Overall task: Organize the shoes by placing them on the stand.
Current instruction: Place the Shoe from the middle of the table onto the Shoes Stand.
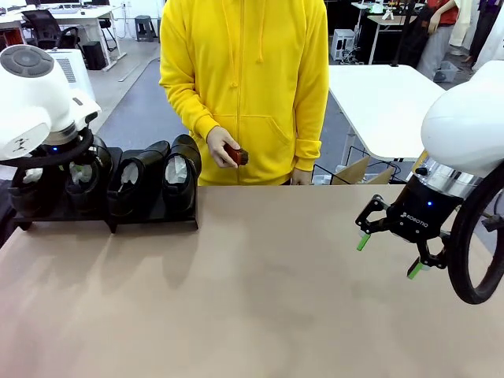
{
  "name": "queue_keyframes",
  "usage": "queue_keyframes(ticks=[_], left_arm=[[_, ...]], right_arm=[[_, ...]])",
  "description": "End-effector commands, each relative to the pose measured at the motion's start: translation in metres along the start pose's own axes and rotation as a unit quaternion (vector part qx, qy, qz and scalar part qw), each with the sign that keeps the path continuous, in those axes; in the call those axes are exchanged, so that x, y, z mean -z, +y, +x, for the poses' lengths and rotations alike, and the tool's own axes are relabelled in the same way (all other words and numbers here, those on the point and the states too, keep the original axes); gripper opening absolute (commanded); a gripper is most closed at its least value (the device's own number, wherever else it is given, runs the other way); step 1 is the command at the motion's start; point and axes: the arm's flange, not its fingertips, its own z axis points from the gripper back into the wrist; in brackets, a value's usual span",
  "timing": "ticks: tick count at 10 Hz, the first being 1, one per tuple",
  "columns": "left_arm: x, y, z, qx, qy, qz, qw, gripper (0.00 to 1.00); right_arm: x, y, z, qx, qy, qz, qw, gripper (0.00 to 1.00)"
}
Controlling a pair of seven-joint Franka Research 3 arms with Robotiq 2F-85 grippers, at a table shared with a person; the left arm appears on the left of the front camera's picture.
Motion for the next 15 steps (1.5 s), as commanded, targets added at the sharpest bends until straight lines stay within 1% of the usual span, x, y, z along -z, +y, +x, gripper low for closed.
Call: queue_keyframes(ticks=[1,3,4,5,7,8,15], left_arm=[[-0.005,-0.001,-0.003,-0.014,-0.015,0.023,1.0,1.0],[-0.029,0.003,-0.004,-0.023,-0.059,0.037,0.997,1.0],[-0.047,0.005,-0.005,-0.021,-0.069,0.023,0.997,1.0],[-0.067,0.006,-0.01,-0.009,-0.056,-0.015,0.998,1.0],[-0.103,0.013,-0.027,-0.029,0.0,-0.042,0.999,1.0],[-0.069,0.003,-0.001,-0.019,-0.052,-0.008,0.998,1.0],[-0.069,0.003,-0.001,-0.019,-0.052,-0.008,0.998,1.0]], right_arm=[[-0.004,0.001,0.003,-0.009,-0.001,-0.006,1.0,1.0],[-0.004,0.001,0.003,-0.009,-0.001,-0.006,1.0,1.0],[-0.004,0.001,0.003,-0.009,-0.001,-0.006,1.0,1.0],[-0.004,0.001,0.003,-0.009,-0.001,-0.006,1.0,1.0],[-0.004,0.001,0.003,-0.009,-0.001,-0.006,1.0,1.0],[-0.004,0.001,0.003,-0.009,-0.001,-0.006,1.0,1.0],[-0.004,0.001,0.003,-0.009,-0.001,-0.006,1.0,1.0]])
